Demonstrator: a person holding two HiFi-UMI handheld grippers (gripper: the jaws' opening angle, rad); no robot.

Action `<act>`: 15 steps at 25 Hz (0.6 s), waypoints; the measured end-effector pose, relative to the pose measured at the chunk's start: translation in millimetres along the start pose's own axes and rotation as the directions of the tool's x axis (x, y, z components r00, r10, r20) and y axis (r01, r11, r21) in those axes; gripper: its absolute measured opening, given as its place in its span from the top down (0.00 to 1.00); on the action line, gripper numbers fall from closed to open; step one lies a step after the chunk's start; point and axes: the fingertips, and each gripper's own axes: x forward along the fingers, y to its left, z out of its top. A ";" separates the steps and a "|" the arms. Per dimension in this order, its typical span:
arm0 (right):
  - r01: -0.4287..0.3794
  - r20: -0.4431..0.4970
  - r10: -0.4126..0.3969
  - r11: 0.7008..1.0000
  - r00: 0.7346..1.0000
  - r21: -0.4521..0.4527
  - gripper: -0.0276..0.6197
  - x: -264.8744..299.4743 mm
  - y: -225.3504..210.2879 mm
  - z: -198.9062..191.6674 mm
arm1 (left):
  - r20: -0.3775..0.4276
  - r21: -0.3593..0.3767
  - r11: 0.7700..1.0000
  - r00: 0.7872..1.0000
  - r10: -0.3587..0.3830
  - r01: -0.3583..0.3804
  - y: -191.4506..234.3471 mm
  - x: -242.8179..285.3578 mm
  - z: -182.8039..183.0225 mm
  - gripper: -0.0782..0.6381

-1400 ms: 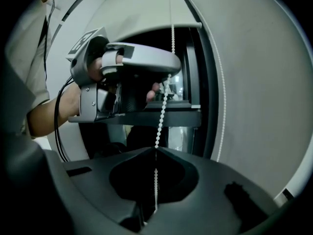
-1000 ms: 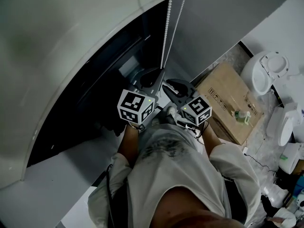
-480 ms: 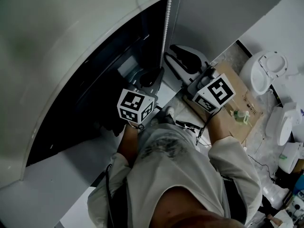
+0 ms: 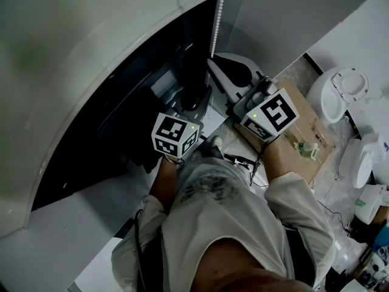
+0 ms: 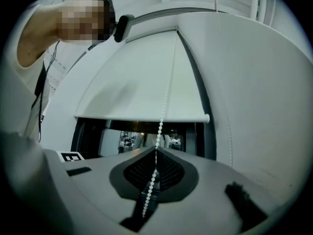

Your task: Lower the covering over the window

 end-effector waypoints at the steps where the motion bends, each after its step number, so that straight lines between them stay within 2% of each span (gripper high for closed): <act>1: -0.001 0.001 0.001 1.000 1.000 0.000 0.93 -0.2 0.8 -0.4 | 0.000 0.001 1.000 1.000 0.002 -0.002 0.3 -0.3 -0.5 0.88; 8: 0.003 -0.059 -0.002 1.000 0.998 0.016 0.93 -4.1 6.2 -27.8 | -0.054 -0.014 1.000 0.998 0.015 -0.016 3.1 1.5 -29.1 0.88; 15: 0.017 -0.150 -0.016 1.000 0.989 0.005 0.93 -10.1 13.5 -67.5 | -0.143 -0.030 0.999 0.990 0.021 -0.026 6.2 5.7 -70.0 0.88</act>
